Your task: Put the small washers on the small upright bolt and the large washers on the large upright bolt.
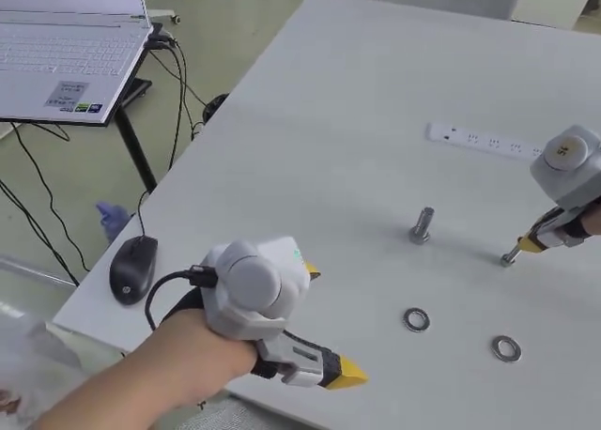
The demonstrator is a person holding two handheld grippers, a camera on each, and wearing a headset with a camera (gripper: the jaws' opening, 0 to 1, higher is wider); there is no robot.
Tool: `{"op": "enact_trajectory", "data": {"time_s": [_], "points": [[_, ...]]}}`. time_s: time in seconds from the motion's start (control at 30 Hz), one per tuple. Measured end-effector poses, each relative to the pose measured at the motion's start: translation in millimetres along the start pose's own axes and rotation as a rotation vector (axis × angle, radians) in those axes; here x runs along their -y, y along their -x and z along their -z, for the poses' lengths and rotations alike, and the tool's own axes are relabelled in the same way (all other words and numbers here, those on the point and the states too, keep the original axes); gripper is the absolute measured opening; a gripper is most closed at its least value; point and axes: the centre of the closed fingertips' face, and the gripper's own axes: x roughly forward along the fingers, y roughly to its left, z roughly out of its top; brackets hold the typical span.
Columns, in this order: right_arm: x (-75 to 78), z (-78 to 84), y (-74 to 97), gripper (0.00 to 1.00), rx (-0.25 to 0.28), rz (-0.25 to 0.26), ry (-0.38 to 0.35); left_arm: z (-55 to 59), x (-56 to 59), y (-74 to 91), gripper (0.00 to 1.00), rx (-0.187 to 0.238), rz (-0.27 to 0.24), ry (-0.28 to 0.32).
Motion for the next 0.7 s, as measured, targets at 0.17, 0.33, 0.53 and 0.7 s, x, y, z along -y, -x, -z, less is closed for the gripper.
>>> {"op": "enact_trajectory", "data": {"time_s": [0.17,0.33,0.53,0.7], "points": [[1.7,-0.7,-5.3,0.13,-0.005,-0.005,0.007,0.5,-0.9,0.1,0.81,0.000,-0.001,0.003],[-0.2,0.8,-7.7,0.13,-0.016,-0.005,0.012,1.5,-1.4,-0.7,0.81,-0.001,-0.002,0.004],[-1.2,2.9,-10.1,0.13,-0.024,-0.005,0.020,0.5,-0.9,-0.6,0.81,0.002,-0.001,0.005],[-1.2,3.4,-13.8,0.13,-0.025,-0.005,0.018,1.9,-0.7,-1.2,0.81,-0.003,0.000,0.002]]}}
